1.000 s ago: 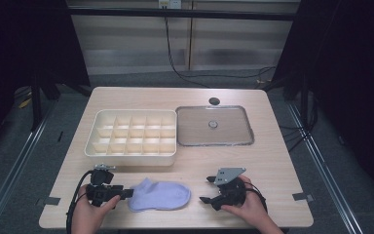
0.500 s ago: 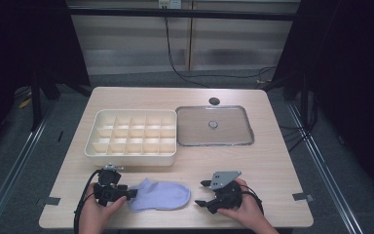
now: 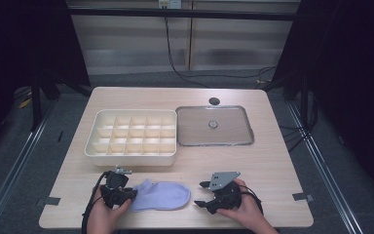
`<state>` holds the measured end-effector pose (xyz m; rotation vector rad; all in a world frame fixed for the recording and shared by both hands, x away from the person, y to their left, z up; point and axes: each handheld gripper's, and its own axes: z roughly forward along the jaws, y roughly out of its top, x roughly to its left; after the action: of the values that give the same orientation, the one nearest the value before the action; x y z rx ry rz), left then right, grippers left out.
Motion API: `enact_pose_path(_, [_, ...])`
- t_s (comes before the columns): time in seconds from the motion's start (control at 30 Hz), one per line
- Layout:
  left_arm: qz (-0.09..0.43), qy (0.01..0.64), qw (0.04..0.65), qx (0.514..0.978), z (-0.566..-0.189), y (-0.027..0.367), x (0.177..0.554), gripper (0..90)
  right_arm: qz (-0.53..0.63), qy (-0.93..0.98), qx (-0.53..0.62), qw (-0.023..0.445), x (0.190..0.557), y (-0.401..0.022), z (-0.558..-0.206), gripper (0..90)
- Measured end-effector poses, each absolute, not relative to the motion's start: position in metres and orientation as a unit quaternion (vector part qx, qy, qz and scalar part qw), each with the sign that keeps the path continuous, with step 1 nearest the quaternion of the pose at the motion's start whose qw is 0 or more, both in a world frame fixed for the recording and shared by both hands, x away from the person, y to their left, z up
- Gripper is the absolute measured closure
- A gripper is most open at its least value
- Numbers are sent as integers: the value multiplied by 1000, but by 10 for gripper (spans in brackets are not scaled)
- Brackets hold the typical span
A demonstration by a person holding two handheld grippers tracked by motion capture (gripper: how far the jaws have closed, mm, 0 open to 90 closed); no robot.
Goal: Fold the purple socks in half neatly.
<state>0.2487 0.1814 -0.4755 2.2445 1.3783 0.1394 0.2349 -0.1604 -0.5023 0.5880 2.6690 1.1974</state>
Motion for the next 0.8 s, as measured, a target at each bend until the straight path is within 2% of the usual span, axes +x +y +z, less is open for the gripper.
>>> enact_pose_path(0.13, [38,511,261,818,-476,186,249,798,407,889,198,72,236,-161,-502,396])
enact_pose_path(0.33, [11,508,297,808,-468,192,246,798,399,896,182,66,236,-155,-503,514])
enact_pose_path(0.43, [3,508,300,807,-468,192,246,798,400,896,182,63,236,-154,-504,538])
enact_pose_path(0.5, [-6,504,310,806,-465,191,247,798,398,896,183,65,236,-155,-503,626])
enact_pose_path(0.63, [-14,504,320,802,-463,191,247,798,400,897,180,61,236,-155,-503,729])
enact_pose_path(0.8, [-24,503,336,796,-459,193,247,798,397,898,180,57,236,-154,-503,771])
